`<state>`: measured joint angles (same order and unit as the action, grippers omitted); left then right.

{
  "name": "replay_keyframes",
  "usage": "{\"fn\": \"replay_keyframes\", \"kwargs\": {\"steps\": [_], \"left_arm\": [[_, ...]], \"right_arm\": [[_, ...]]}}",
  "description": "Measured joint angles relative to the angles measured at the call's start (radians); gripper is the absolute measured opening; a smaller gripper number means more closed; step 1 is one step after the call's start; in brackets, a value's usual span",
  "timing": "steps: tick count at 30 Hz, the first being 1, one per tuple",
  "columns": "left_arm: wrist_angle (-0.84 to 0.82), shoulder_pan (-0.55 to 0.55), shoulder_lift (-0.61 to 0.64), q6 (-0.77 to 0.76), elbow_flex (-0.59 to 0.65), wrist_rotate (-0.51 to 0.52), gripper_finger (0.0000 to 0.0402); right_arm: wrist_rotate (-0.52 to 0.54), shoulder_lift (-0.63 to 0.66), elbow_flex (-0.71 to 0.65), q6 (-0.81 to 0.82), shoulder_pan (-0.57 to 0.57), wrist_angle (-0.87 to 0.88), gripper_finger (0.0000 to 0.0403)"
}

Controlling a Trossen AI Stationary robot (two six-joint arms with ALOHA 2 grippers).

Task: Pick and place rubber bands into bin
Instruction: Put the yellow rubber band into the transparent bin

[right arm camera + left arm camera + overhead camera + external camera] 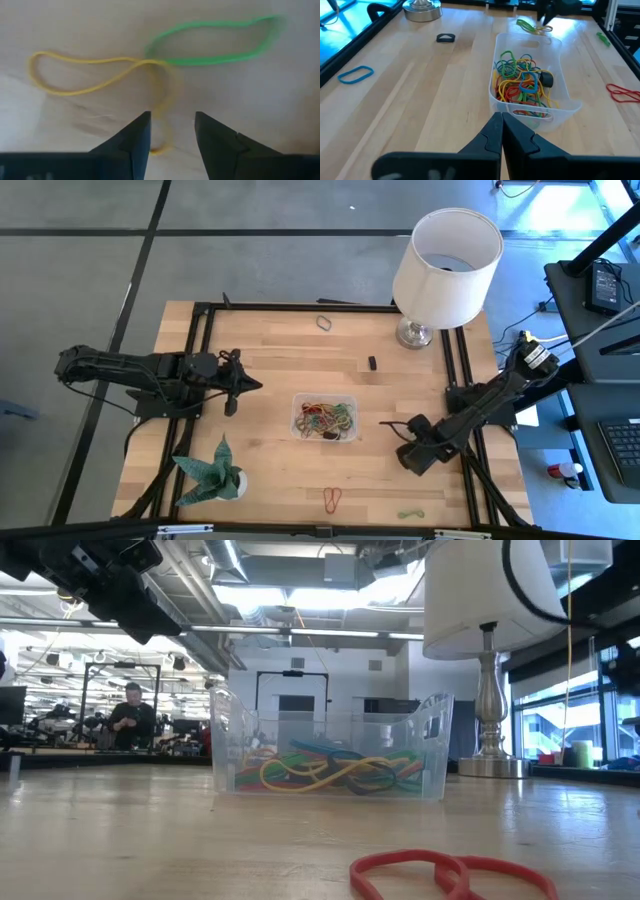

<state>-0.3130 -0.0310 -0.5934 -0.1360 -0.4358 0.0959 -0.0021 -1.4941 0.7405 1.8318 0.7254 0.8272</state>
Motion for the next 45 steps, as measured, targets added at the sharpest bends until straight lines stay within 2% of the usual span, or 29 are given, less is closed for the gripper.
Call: {"fn": "replay_keyframes", "kwargs": {"steps": [4,9,12,16,21,26,33,37,41,45], "left_arm": [[0.0,0.0,0.0,0.0,0.0,0.0,0.0003],[0.003,0.0,-0.003,0.0,0.0,0.007,0.0001],[0.004,0.0,-0.003,-0.009,0.0,0.012,0.0003],[0.004,0.0,-0.005,-0.009,-0.001,0.015,0.0001],[0.003,0.0,-0.005,-0.009,-0.001,0.017,0.0003],[0.003,0.0,-0.005,-0.009,-0.001,0.017,0.0001],[0.003,0.0,-0.005,-0.008,-0.001,0.016,0.0002],[0.003,0.0,-0.005,-0.008,-0.001,0.016,0.0003],[0.003,0.0,-0.005,-0.008,-0.001,0.015,0.0002],[0.003,0.0,-0.005,-0.008,-0.001,0.015,0.0002]], "right_arm": [[0.0,0.002,-0.08,0.003,0.0,-0.181,0.0156],[0.001,-0.009,-0.083,0.05,0.0,-0.159,0.0146],[-0.001,-0.016,-0.066,0.031,0.0,-0.108,0.011],[-0.003,-0.019,-0.063,0.018,0.0,-0.101,0.0024],[0.006,-0.02,-0.03,-0.005,0.0,-0.077,0.0007],[0.167,-0.019,0.105,-0.104,-0.001,-0.052,0.0003],[0.426,-0.019,0.324,-0.229,-0.006,0.088,0.0002],[0.557,-0.019,0.439,-0.363,-0.034,0.107,0.0001],[0.631,-0.017,0.521,-0.522,-0.099,0.086,0.0001],[0.64,-0.017,0.551,-0.72,-0.189,-0.029,0.0]]}}
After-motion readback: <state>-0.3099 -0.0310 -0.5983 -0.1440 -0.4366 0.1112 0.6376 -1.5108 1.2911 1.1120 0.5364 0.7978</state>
